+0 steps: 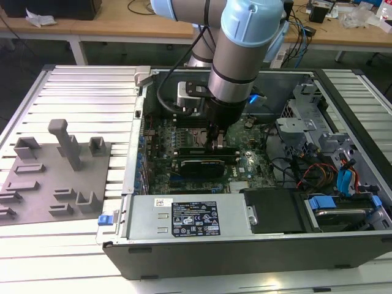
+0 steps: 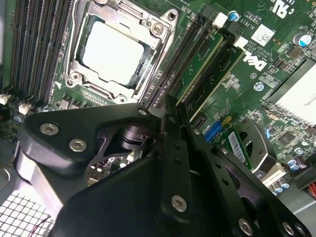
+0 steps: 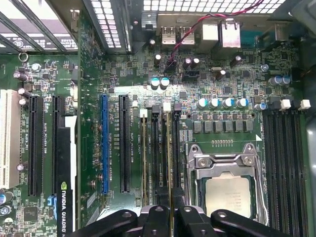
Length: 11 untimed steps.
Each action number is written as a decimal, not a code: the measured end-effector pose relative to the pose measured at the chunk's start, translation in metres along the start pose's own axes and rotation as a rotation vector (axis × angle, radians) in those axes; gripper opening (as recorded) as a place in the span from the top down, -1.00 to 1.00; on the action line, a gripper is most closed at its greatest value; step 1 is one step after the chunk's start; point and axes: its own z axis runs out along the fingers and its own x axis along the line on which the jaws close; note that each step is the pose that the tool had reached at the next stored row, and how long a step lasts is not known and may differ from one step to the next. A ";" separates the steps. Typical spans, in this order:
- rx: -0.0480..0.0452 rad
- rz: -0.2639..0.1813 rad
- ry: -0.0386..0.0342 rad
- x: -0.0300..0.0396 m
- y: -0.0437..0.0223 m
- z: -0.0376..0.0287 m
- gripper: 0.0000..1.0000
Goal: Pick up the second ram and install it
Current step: 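Insert the second ram into the second slot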
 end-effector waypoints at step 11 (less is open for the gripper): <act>0.0009 0.000 0.0034 -0.0043 0.0031 -0.0357 0.74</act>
